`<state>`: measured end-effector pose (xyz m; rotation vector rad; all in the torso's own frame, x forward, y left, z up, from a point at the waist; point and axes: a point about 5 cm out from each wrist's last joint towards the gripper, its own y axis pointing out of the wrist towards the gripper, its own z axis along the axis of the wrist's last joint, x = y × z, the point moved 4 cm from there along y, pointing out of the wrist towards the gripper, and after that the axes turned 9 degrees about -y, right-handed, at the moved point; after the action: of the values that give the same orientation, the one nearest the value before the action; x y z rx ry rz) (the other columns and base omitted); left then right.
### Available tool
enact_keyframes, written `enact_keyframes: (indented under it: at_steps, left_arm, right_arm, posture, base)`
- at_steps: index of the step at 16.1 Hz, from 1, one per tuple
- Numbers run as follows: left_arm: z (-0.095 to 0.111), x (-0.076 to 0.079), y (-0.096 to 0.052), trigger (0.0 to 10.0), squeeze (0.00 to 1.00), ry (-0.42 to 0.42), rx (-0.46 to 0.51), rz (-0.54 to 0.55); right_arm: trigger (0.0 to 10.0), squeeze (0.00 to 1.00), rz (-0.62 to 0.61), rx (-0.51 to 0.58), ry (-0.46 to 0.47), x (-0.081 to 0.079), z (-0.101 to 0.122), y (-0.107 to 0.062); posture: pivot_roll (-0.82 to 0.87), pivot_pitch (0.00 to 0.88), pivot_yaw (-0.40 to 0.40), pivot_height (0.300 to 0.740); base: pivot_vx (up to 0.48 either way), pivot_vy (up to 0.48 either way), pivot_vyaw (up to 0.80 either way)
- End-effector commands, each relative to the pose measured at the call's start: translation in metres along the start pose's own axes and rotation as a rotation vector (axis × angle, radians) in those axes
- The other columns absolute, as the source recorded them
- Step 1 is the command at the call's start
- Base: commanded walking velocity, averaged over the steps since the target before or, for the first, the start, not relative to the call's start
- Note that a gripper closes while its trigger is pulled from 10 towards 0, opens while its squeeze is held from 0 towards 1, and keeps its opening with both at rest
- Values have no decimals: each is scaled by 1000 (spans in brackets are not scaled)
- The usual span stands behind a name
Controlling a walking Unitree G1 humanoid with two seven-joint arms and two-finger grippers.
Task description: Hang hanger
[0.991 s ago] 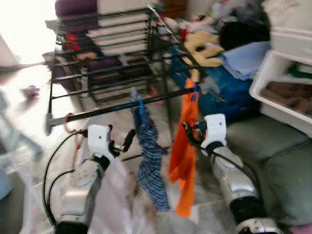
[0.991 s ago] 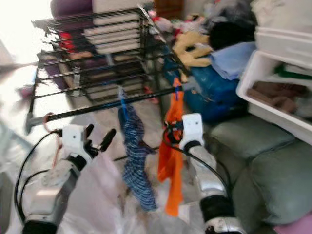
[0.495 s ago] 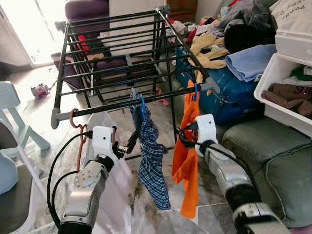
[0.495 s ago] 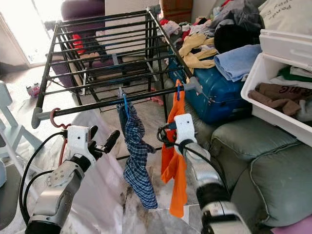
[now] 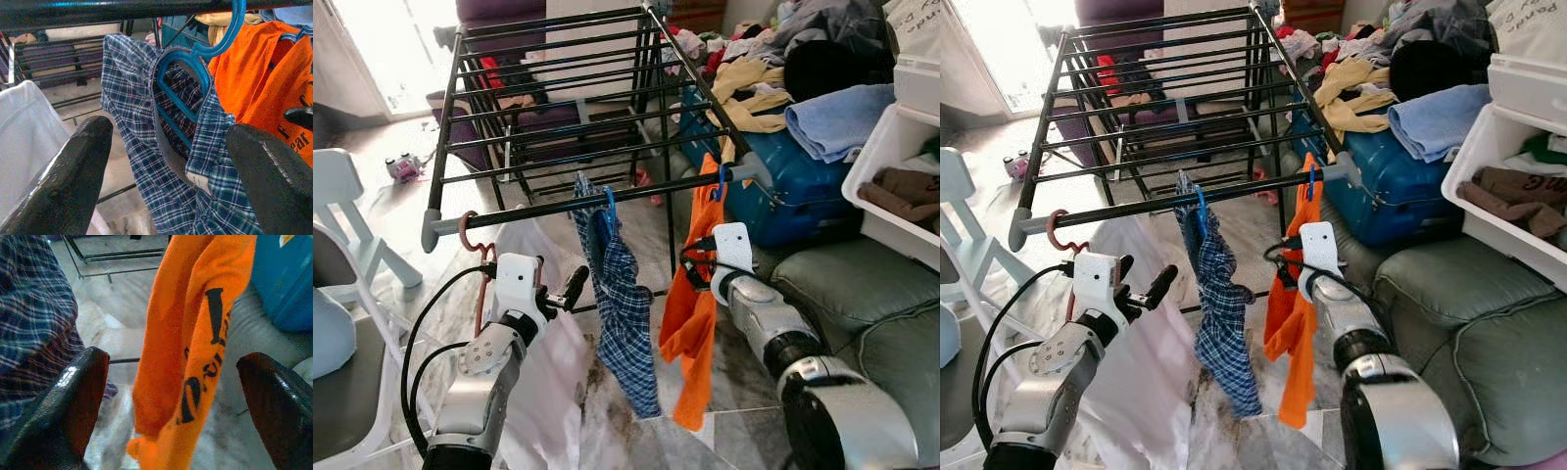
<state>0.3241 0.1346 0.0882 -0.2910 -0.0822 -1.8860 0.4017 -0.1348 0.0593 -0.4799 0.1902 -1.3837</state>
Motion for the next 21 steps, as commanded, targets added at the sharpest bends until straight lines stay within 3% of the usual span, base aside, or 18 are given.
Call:
enact_keyframes:
  at_steps: [1, 6, 13, 16, 17, 18, 19, 20, 21]
  left_arm:
    - [1, -1, -3, 10000, 0, 28, -7, -8]
    - [3, 0, -4, 10000, 0, 35, -6, -12]
    - [4, 5, 0, 10000, 0, 39, -4, -29]
    - [4, 5, 0, 10000, 0, 38, -5, -30]
    - [3, 5, 0, 10000, 0, 35, -4, -29]
    - [3, 5, 0, 10000, 0, 34, -4, -28]
    - [2, 6, 0, 10000, 0, 33, -4, -27]
    - [1, 7, 0, 10000, 0, 31, -5, -26]
    - [0, 8, -1, 10000, 0, 29, -6, -24]
  right_arm:
    - [0, 0, 1, 19, 27, -4, 8, 2]
    - [0, 0, -78, -1, 16, 4, 7, 2]
    - [0, 0, -183, -30, 46, 35, -4, -2]
    - [549, 0, -181, -28, 43, 37, -3, -3]
    - [235, 0, -174, -26, 38, 35, -2, -2]
    - [1098, 0, -169, -25, 36, 33, -1, -2]
    - [2824, 0, -161, -26, 32, 31, -1, -1]
    - [9020, 0, -147, -28, 21, 29, -1, -1]
    - [9137, 0, -136, -29, 19, 27, -1, -1]
  posture:
    - [-34, 0, 57, 740]
    - [-14, 0, 51, 740]
    - [-25, 0, 58, 740]
    - [-27, 0, 56, 740]
    - [-27, 0, 52, 740]
    - [-27, 0, 50, 740]
    - [-25, 0, 47, 740]
    - [-24, 0, 45, 740]
    - [-24, 0, 44, 740]
  base:
    - [0, 0, 0]
    - [0, 0, 0]
    - [0, 0, 0]
    - [0, 0, 0]
    - [0, 0, 0]
    - [0, 0, 0]
    - [0, 0, 0]
    - [0, 0, 0]
    - [0, 0, 0]
